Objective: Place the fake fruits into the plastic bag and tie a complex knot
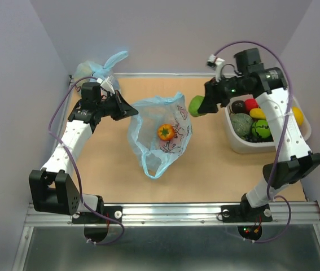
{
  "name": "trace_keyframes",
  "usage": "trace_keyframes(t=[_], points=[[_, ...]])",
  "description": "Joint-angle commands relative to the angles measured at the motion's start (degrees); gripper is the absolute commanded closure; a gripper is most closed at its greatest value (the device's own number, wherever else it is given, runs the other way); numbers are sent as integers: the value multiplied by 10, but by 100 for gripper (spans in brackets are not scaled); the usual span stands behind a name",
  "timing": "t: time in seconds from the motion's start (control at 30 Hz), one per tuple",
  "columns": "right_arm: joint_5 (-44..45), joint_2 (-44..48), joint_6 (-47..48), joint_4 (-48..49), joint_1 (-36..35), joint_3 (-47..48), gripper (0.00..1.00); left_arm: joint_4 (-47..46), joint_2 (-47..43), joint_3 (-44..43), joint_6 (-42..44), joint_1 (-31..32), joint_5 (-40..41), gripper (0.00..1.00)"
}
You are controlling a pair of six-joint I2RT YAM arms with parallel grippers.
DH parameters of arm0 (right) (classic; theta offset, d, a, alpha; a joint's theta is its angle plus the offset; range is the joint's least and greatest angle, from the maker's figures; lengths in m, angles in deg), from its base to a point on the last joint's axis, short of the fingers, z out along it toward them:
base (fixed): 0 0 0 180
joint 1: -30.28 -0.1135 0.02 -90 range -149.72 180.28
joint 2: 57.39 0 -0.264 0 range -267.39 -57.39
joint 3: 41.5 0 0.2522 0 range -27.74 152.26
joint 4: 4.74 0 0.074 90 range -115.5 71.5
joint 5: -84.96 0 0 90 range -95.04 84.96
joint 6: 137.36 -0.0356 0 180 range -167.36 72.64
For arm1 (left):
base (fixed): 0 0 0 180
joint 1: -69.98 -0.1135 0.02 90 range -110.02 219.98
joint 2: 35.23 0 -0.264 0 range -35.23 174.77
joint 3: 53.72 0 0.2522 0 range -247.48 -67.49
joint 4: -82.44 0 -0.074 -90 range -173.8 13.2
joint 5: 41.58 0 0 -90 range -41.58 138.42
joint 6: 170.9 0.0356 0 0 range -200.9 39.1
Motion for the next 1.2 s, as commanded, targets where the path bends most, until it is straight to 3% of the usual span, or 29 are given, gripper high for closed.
trace_keyframes(t=[0.0, 0.1, 0.13, 0.17, 0.23, 0.3, 0.47, 0.63, 0.83, 0.97, 1.17], points=[[-7, -6, -51, 52, -118, 43, 54, -16, -14, 0, 10, -3, -9, 100], [31, -42, -49, 68, -184, 68, 53, -17, -14, 0, 10, -2, -9, 100], [36, -50, -50, 67, -195, 78, 46, -15, -13, -3, 11, -3, -8, 100], [43, -61, -51, 66, -205, 84, 46, -15, -13, -4, 12, -2, -7, 100], [62, -73, -60, 67, -215, 93, 4, -14, -13, -7, 12, -2, -5, 100], [86, -69, -58, 66, -215, 94, 0, -14, -13, -9, 12, -3, -5, 100], [139, 0, -40, 65, -178, 35, 0, -15, -10, -10, 14, -3, -6, 100], [132, 49, -12, 13, 6, -7, 0, -10, -10, -11, 19, -3, -11, 100], [225, 141, 55, -15, 163, -135, 0, -10, -15, -2, 23, -3, -14, 100], [334, 169, 63, -8, 212, -187, 0, -7, -19, 3, 31, -3, -15, 100], [393, 142, 82, 15, 232, -188, 0, -10, -15, 10, 37, -3, -20, 100]])
